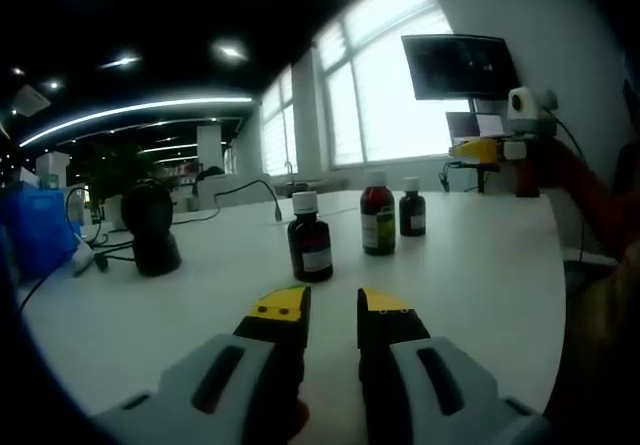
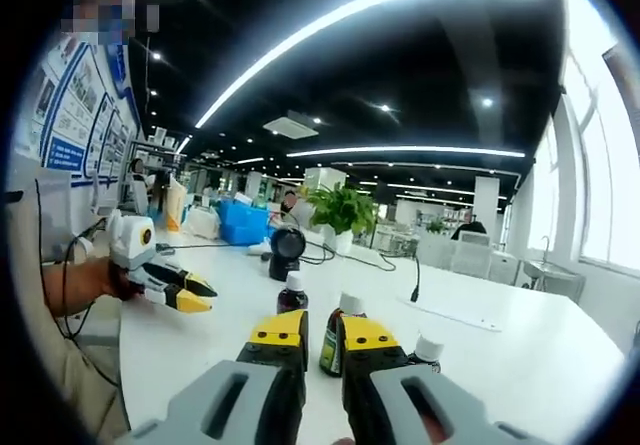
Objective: Rotate the medicine bottle to make it face forward pick up the medicine bottle inspect the drug traceability code place the medicine on the table
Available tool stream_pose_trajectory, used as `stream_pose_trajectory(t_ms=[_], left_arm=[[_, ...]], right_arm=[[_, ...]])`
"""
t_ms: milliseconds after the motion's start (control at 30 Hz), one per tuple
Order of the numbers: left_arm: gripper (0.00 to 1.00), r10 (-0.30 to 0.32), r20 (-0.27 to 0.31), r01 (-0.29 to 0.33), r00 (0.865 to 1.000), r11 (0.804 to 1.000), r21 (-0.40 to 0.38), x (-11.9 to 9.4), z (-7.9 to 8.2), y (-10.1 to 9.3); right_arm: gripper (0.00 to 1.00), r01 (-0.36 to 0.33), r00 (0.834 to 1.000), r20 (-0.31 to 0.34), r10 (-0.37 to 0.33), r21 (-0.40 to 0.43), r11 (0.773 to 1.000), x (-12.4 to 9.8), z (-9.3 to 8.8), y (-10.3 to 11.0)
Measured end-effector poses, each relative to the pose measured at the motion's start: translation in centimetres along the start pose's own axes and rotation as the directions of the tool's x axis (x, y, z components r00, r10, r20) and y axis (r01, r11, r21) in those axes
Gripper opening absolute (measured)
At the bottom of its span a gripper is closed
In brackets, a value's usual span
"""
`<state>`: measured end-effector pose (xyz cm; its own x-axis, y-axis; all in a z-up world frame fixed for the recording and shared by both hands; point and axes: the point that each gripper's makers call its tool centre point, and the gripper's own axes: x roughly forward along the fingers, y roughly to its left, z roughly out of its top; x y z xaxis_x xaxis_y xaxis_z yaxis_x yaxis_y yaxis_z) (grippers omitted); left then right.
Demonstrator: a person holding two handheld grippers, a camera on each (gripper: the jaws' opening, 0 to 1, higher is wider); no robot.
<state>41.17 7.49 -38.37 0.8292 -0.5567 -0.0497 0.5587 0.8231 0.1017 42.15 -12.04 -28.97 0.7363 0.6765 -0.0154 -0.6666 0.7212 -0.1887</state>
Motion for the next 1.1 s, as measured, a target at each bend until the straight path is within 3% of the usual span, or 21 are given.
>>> stream_pose_trajectory(t_ms=[233, 567, 1100], left_arm=[[0.11, -0.007, -0.014, 0.007, 1.0, 1.0, 0.011, 0.1, -0.2, -0.3], [0.11, -0.007, -0.001, 0.007, 1.0, 1.0, 0.007, -0.1, 0.1, -0.4], [0.11, -0.01, -0.006, 0.01, 1.0, 1.0, 0.012, -0.1, 0.1, -0.5]], right_arm=[[0.1, -0.022, 1.0, 0.01, 0.022, -0.011, 1.0, 2.3, 2.1, 0.4], [0.12, -0.067, 0.998, -0.012, 0.066, -0.055, 0.996, 5.9, 3.0, 1.1], [0.12, -0.09, 0.995, -0.045, 0.084, -0.138, 0.986, 7.1, 6.6, 0.8]])
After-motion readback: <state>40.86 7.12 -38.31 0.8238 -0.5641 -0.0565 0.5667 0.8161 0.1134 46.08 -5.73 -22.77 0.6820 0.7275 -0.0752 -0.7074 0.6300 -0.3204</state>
